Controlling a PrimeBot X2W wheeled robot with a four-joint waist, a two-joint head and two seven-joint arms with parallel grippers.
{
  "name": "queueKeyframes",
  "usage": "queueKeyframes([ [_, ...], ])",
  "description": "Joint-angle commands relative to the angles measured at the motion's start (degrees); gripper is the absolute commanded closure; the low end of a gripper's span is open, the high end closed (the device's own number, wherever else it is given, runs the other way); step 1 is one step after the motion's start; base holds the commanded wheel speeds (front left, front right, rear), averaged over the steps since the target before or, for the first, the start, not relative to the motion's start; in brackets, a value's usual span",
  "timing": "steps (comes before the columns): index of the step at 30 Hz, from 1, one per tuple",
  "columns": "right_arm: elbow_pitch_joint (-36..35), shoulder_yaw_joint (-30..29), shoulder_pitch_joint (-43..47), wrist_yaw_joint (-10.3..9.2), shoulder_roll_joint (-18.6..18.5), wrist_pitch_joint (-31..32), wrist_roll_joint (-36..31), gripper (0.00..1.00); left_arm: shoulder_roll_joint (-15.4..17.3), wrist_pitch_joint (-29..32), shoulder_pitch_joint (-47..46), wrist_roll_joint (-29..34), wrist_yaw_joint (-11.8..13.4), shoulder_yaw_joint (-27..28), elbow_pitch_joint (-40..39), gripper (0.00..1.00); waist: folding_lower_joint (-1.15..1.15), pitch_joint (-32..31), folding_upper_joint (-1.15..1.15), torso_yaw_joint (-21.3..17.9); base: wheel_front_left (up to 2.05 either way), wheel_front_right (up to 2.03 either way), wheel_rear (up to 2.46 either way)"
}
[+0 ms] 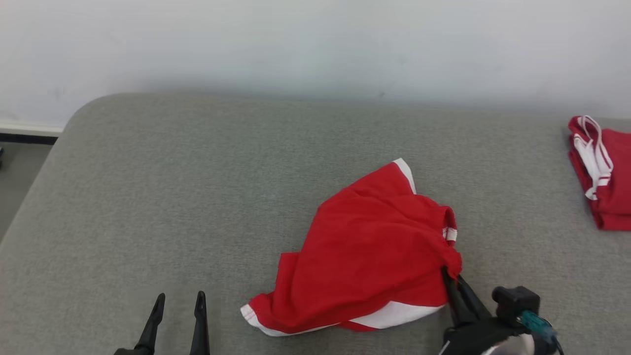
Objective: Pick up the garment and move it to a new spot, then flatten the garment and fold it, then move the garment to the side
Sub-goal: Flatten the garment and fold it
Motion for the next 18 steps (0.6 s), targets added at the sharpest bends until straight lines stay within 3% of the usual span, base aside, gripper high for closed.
queueKeyframes([
  [1,-0.97,-0.63,1.68,-0.15,-0.53,-0.26,-0.58,1.00,-0.09,-0.17,0.41,-0.54,0.13,-0.13,0.16,0.00,0.00,-0.48,0.00,-1.91,0.00,0.00,0.00],
  [10,-11.65,-6.00,12.15,-0.16,-4.10,-0.26,-2.01,1.00,-0.09,-0.17,0.19,-1.46,0.73,-1.47,0.89,0.00,0.00,-1.24,0.00,-6.34,0.00,0.00,0.00],
  [18,-16.58,-4.40,15.34,-0.16,-3.45,-0.26,-2.36,1.00,-0.08,-0.17,0.94,-1.56,0.47,-1.75,1.35,0.00,0.00,-2.13,0.00,-6.86,0.00,0.00,0.00],
])
